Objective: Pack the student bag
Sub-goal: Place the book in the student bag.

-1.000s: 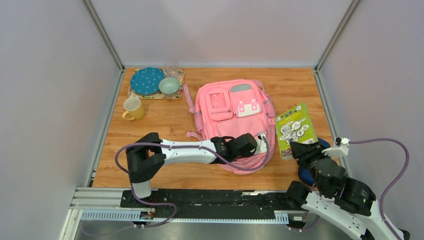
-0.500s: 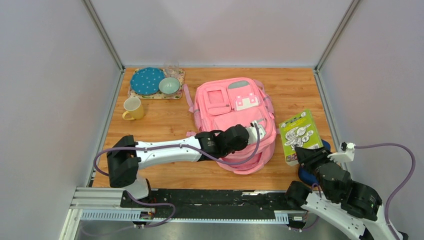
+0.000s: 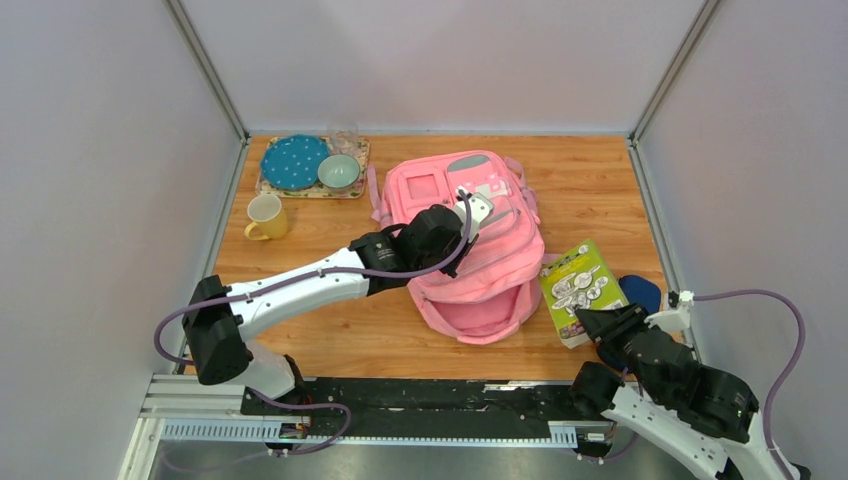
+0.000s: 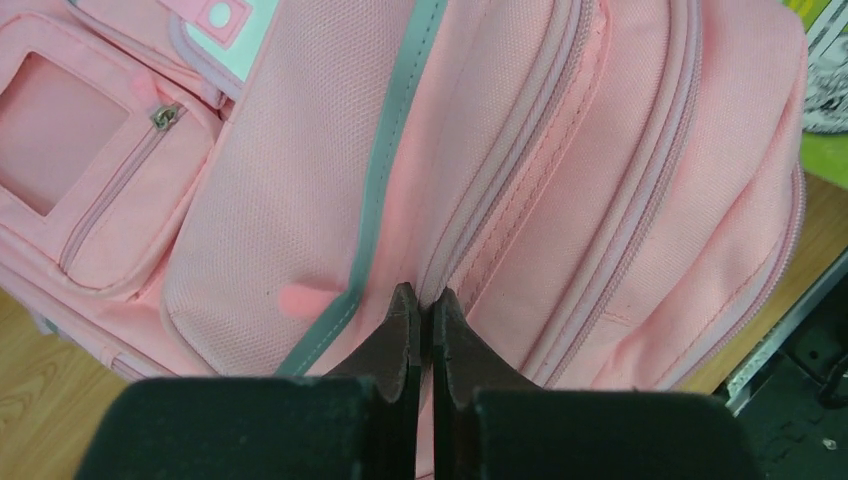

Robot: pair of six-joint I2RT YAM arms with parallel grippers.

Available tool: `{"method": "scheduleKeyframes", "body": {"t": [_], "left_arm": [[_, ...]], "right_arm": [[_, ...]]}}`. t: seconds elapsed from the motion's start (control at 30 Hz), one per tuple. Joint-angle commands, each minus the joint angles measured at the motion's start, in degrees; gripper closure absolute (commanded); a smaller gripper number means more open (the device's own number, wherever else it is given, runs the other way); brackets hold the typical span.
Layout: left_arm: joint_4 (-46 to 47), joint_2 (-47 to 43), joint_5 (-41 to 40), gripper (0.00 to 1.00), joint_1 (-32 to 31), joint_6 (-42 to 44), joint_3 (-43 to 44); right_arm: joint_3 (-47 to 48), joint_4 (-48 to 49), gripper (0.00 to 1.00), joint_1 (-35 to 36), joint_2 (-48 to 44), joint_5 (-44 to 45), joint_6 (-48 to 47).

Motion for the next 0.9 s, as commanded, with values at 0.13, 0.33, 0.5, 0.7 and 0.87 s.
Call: {"method": "scheduleKeyframes", "body": {"t": [0.13, 0.33, 0.5, 0.7, 0.87], "left_arm": [[2.15, -3.38, 2.18, 1.00, 0.90, -7.46, 5.78], [2.94, -3.74, 4.38, 1.00, 1.34, -8.25, 6.04], [3.20, -4.52, 5.35, 1.00, 1.69, -8.17, 5.34], [5.75, -5.93, 7.54, 1.00, 2.22, -8.69, 3.76], [7.24, -6.20, 10.96, 1.00, 2.83, -9.22, 3.58]], "right_arm": [[-4.65, 7.87, 1.00, -0.01, -3.83, -8.84, 6.95], [-11.25, 22.27, 1.00, -0.01, -3.83, -14.92, 7.12], [-15.30, 33.52, 1.00, -0.01, -3.30, -17.90, 6.07], [-18.28, 42.67, 1.00, -0.01, -3.04, -19.66, 5.89], [-22.58, 52.93, 1.00, -0.01, -2.69, -19.84, 7.38]]}}
